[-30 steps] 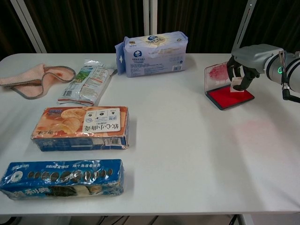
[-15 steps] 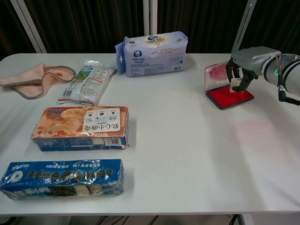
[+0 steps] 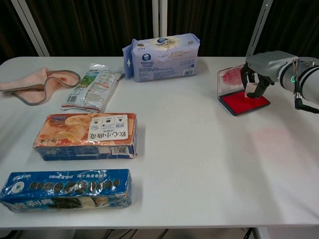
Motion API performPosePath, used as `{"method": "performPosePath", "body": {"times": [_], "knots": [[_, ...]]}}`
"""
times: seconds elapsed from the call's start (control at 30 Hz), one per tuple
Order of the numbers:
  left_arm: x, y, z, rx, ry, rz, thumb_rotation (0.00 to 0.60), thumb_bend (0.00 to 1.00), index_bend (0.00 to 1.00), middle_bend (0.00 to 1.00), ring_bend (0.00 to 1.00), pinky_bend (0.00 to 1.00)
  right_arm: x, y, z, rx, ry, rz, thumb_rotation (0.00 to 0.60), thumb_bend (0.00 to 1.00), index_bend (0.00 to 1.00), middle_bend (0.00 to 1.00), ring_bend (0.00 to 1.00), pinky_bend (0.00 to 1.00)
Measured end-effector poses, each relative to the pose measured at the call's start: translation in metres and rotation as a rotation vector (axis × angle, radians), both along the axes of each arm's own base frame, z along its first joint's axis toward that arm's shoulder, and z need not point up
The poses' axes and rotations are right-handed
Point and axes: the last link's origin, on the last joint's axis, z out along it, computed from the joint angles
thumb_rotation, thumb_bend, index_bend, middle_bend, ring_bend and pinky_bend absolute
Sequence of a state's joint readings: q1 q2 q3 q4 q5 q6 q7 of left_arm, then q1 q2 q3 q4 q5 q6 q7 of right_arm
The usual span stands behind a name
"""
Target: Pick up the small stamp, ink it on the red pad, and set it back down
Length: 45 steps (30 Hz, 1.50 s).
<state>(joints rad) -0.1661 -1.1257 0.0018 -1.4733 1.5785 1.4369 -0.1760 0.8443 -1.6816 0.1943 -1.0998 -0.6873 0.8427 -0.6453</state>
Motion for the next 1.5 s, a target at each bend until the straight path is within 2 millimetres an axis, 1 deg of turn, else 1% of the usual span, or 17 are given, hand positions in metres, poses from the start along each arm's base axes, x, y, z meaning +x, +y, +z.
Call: {"method": "performPosePath", "body": {"times": [0.23,0.43,0.6,0.73,0.83,0.97,1.17,1.27,1.4,1.5], "knots": [[0.002,0.001,-0.001,-0.003,0.0,-0.006,0.502,0.02,0.06,0.07,0.08,0.18,0.007,0.001,0.008,-0.021,-0.049,0.015,0.6,0.37,0.69,0.55,0.57,0.61],[0.006,0.0,-0.001,-0.004,0.002,-0.016,0.501,0.02,0.06,0.07,0.08,0.18,0.018,0.005,0.021,-0.041,-0.103,0.04,0.6,0.37,0.69,0.55,0.57,0.61],[0.008,-0.001,-0.003,-0.004,0.001,-0.018,0.502,0.02,0.06,0.07,0.08,0.18,0.024,0.013,0.034,-0.05,-0.134,0.067,0.6,0.37,0.69,0.55,0.57,0.61],[0.01,-0.002,-0.004,-0.005,0.001,-0.021,0.501,0.02,0.06,0.07,0.08,0.18,0.024,0.026,0.043,-0.048,-0.151,0.08,0.6,0.37,0.69,0.55,0.57,0.61],[0.01,-0.002,-0.005,-0.008,0.001,-0.021,0.501,0.02,0.06,0.07,0.08,0.18,0.017,0.04,0.05,-0.044,-0.162,0.084,0.6,0.37,0.69,0.55,0.57,0.61],[0.011,-0.003,-0.006,-0.011,-0.001,-0.022,0.501,0.02,0.06,0.07,0.08,0.18,0.001,0.061,0.058,-0.04,-0.194,0.07,0.6,0.37,0.69,0.55,0.57,0.61],[0.013,-0.003,-0.008,-0.019,0.003,-0.027,0.503,0.02,0.06,0.07,0.08,0.18,-0.023,0.088,0.059,-0.012,-0.25,0.037,0.6,0.37,0.69,0.55,0.57,0.61],[0.013,-0.003,-0.009,-0.019,0.001,-0.028,0.501,0.02,0.06,0.07,0.08,0.18,-0.029,0.095,0.056,0.009,-0.282,0.03,0.6,0.37,0.69,0.55,0.57,0.61],[0.013,-0.003,-0.01,-0.022,0.001,-0.025,0.503,0.02,0.06,0.07,0.08,0.18,-0.038,0.1,0.049,0.04,-0.328,0.026,0.6,0.37,0.69,0.55,0.57,0.61],[0.012,-0.003,-0.01,-0.023,0.003,-0.021,0.502,0.02,0.06,0.07,0.08,0.18,-0.046,0.103,0.043,0.057,-0.322,0.043,0.6,0.37,0.69,0.55,0.57,0.61]]}}
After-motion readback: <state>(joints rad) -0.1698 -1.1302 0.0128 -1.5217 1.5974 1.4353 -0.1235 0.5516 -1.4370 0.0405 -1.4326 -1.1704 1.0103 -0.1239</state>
